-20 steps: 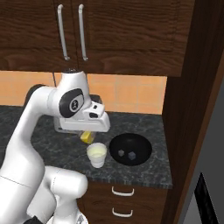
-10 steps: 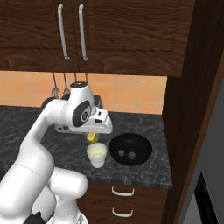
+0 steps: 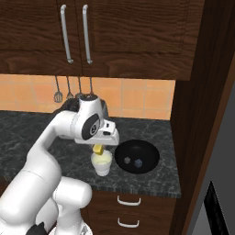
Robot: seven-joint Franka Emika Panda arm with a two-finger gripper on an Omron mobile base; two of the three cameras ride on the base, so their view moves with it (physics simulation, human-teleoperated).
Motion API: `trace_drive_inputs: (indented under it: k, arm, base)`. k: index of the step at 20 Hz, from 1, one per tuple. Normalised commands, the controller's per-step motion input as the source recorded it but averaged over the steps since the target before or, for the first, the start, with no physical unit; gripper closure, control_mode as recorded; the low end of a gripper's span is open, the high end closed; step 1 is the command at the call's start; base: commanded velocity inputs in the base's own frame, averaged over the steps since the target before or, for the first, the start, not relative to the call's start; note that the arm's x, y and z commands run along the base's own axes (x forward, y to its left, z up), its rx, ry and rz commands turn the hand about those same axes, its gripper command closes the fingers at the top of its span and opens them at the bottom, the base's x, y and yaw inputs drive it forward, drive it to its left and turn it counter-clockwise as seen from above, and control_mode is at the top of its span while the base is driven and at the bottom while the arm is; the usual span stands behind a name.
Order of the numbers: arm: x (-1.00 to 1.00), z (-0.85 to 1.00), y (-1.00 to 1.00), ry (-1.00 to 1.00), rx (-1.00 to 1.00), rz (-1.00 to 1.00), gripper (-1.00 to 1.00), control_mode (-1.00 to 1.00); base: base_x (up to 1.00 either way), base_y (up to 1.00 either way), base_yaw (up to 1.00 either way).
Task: Grab a lemon wedge from the fridge and one ice cube from the ice bowl, and put them in the glass of lemonade.
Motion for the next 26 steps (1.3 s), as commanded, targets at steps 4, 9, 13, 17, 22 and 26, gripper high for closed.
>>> trace_drive_inputs:
  k: [4, 9, 13, 17, 22, 26]
  arm:
    - [0.29, -0.52, 0.02, 0.0, 0.0, 0.06, 1.0, -1.0]
    - [0.24, -0.27, 0.0, 0.0, 0.0, 0.02, 1.0, -1.0]
    - [0.28, -0.21, 0.0, 0.0, 0.0, 0.0, 1.0, -1.0]
    - [0.22, -0.07, 0.0, 0.0, 0.0, 0.0, 1.0, -1.0]
    - [0.1, -0.23, 0.0, 0.0, 0.0, 0.0, 1.0, -1.0]
    - [0.06, -0.41, 0.0, 0.0, 0.0, 0.0, 1.0, -1.0]
  base:
    - [0.0, 0.0, 0.0]
    - [0.0, 0.0, 0.0]
    - [0.0, 0.0, 0.0]
    - [0.0, 0.0, 0.0]
    - [0.0, 0.0, 0.0]
    - [0.0, 0.0, 0.0]
